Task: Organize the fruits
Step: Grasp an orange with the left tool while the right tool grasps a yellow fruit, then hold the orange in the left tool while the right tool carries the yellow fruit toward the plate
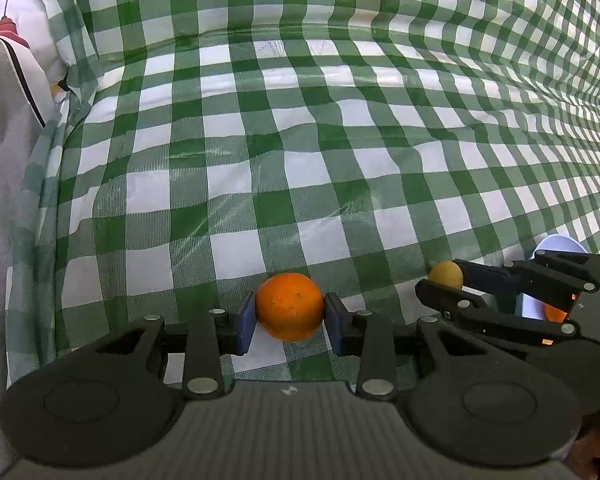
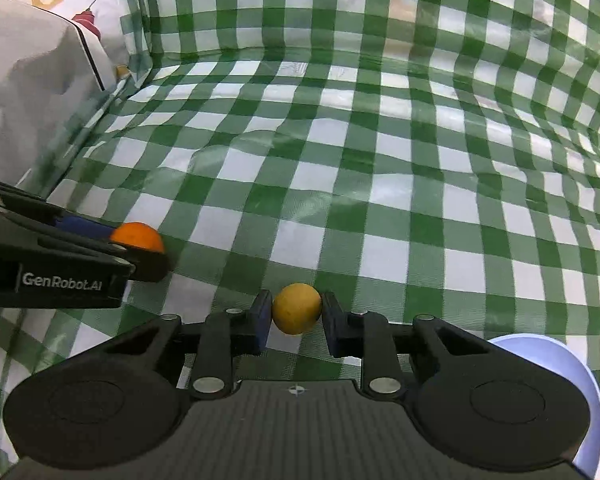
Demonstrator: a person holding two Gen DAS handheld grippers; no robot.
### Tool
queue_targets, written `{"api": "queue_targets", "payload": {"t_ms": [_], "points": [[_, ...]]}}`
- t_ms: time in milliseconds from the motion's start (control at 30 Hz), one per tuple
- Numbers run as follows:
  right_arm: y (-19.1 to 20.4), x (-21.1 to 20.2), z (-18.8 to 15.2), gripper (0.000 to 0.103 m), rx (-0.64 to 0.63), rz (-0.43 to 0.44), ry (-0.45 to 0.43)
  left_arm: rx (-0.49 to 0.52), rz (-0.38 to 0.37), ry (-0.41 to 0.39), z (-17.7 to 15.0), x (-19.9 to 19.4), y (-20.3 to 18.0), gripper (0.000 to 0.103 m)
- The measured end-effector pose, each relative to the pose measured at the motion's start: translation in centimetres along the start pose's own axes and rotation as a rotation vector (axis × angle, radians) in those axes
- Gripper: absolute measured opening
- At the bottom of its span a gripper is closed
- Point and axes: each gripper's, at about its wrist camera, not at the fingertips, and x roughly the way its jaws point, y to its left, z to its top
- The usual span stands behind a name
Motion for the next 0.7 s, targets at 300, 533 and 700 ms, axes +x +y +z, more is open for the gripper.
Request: {"api": "queue_targets", "payload": {"t_ms": [300,533,700], "points": [[0.1,0.4,-0.7,0.028,-0.018,0.006,0.055,0.004,0.011,0.024,-0.4,0.7,-0.4,0.04],[-0.1,-0.3,-0.5,0.028,-0.016,0.006,0.034,0.0,0.015,0.009,-0.1,0.3,-0.3,0.04],[-0.1,-0.3,-0.6,0.028,-0.016,0.006,0.035,0.02,0.016,0.023,-0.3,0.5,-0.7,0.04]]}}
